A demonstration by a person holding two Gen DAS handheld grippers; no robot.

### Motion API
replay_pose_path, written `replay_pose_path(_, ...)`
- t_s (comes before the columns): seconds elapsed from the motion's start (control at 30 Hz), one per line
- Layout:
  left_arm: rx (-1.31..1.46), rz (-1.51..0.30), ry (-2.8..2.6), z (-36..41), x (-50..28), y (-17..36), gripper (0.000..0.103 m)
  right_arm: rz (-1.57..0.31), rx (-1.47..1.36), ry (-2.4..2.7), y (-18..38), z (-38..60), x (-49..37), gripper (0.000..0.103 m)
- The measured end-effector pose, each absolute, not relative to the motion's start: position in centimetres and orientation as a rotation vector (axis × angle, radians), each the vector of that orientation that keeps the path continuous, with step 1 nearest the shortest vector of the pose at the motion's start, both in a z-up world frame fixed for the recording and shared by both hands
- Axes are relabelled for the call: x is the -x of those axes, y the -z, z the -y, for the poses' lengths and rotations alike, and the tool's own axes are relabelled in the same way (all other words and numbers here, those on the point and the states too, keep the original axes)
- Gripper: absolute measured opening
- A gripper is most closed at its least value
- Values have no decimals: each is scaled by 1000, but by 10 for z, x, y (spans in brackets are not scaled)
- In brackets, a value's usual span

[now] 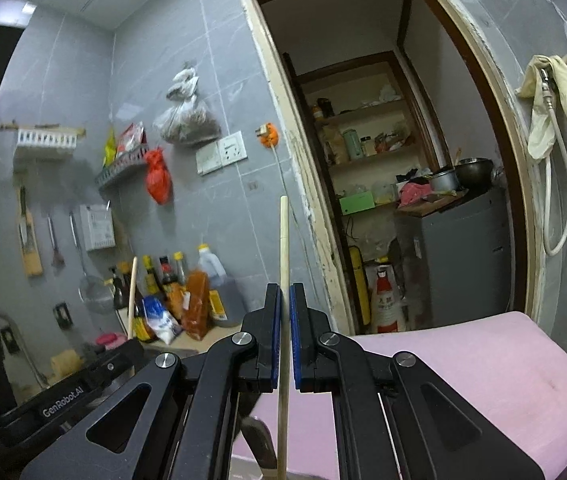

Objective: Organize utensils
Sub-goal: 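Lift the chopstick with the left tool while the right tool carries its chopstick to the caddy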

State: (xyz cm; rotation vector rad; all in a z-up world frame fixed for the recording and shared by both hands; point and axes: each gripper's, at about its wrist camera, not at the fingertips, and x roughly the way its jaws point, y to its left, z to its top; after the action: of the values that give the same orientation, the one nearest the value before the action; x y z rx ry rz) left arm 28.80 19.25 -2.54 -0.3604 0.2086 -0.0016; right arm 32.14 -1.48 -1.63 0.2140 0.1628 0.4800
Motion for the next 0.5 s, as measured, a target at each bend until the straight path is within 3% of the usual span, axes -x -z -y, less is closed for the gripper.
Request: replay_pose_path(0.5,193,-114,-6,-173,-278,65,2,-186,-192,-529,43,12,-319,3)
